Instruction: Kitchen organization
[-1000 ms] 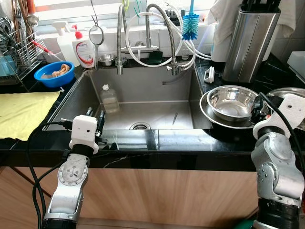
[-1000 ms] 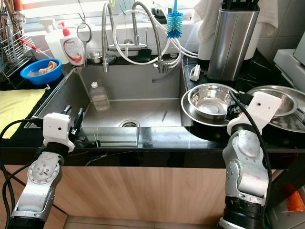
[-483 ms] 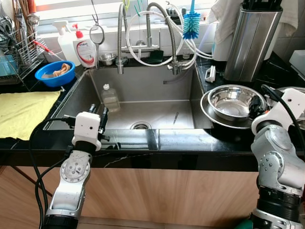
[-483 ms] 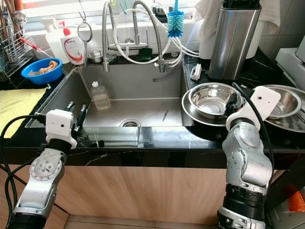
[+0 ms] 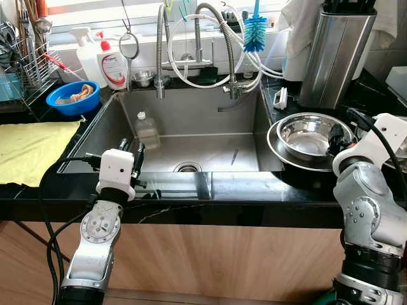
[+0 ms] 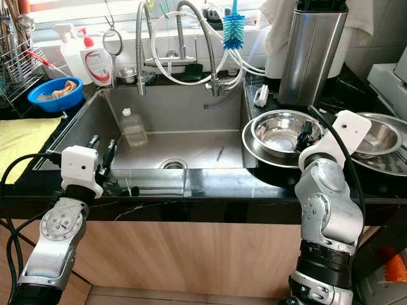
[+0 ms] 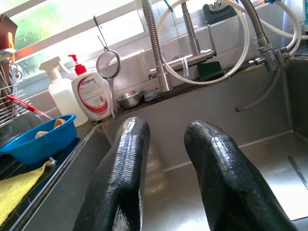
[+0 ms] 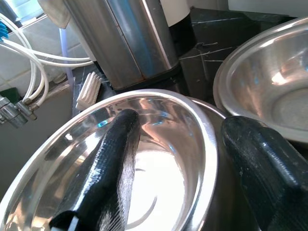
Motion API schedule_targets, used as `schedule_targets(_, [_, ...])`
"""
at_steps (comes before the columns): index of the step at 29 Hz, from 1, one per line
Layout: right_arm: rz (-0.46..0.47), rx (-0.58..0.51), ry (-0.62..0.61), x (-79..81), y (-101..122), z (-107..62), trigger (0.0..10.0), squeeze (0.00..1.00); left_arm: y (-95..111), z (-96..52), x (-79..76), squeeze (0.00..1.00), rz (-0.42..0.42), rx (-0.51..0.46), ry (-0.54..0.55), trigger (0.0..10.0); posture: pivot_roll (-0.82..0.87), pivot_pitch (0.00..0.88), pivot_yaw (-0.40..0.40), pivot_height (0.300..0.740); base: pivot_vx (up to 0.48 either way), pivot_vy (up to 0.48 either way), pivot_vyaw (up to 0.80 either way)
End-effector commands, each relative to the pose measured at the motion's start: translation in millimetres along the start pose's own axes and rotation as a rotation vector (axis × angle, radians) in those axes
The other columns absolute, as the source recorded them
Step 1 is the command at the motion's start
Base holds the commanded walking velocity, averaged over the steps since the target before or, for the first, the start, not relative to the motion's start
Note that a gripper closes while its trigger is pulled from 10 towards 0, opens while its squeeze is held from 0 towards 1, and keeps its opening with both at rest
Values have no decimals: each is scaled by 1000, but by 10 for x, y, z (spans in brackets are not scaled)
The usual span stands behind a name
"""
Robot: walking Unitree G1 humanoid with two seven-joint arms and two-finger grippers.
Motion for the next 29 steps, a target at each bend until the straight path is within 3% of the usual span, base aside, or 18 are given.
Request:
schedule_targets(1, [0, 10, 27, 89, 3, 2, 10000, 0, 19, 0, 36, 0, 37, 0, -1, 10000, -152, 0, 93, 740, 0, 0, 0])
schedule_targets(24, [-59, 97, 4, 66, -187, 2, 10000, 0, 24, 1, -11, 0, 55, -2, -29, 10000, -145, 0, 90, 740, 0, 0, 0])
schedule_targets(26, [-63, 96, 2, 61, -183, 5, 2980, 0, 23, -1, -13, 0, 56, 0, -32, 10000, -145, 0, 90, 740, 0, 0, 0])
schedule_targets(27, [-63, 96, 1, 59, -182, 5, 0, 0, 24, -2, -14, 0, 56, 0, -34, 10000, -145, 0, 90, 740, 0, 0, 0])
schedule_targets(29, [-63, 97, 0, 58, -182, 5, 0, 0, 25, -2, -15, 0, 57, 1, -36, 10000, -145, 0, 90, 740, 0, 0, 0])
Point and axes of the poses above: a point about 5 cm out from each wrist's last joint towards the gripper, its own z axis pointing out of the wrist towards the gripper, its own y axis along the axis of the wrist's last joint, x = y × z, the point moved 3 cm from there along z, pointing out of the wrist towards the gripper, and after that the axes turned 7 degrees about -z, right-handed, at the moved point
